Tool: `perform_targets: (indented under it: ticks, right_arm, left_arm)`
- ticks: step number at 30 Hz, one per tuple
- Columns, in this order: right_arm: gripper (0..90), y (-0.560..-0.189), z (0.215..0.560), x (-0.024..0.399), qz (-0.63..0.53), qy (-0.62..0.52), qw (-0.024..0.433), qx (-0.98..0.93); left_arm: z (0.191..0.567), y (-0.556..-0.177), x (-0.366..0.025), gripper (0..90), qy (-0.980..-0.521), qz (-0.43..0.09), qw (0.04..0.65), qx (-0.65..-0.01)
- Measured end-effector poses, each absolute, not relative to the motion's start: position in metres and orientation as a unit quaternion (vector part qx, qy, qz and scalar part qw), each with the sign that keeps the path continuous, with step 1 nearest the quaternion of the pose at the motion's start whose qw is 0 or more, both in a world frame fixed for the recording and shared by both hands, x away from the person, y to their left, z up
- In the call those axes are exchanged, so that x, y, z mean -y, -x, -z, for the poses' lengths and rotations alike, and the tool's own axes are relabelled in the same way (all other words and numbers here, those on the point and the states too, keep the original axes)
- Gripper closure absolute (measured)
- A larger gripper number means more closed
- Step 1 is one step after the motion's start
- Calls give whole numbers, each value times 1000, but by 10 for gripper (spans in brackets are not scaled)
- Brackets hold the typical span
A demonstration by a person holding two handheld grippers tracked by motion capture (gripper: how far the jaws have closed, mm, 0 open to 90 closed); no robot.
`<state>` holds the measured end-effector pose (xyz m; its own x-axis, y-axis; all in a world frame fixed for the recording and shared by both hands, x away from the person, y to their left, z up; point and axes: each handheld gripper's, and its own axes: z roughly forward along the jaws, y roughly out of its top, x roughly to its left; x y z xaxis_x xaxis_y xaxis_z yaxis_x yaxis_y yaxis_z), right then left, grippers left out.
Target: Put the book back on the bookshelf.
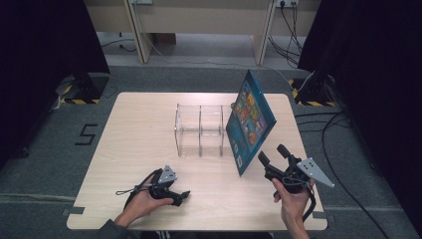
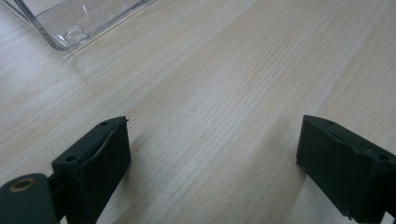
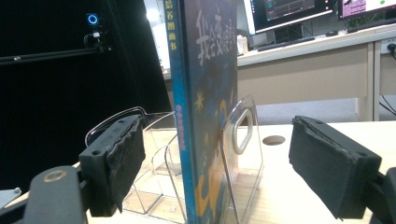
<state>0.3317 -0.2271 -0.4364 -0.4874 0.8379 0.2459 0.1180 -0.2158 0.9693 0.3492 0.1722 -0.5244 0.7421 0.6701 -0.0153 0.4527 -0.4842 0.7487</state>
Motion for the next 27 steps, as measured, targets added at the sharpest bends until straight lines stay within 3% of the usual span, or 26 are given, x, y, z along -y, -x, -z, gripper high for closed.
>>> perform_targets:
  ticks: [27]
  right_arm:
    - [203, -314, 448, 250, -647, -447, 264, -558]
  left_arm:
    - [524, -349, -172, 89, -851, -141, 385, -330]
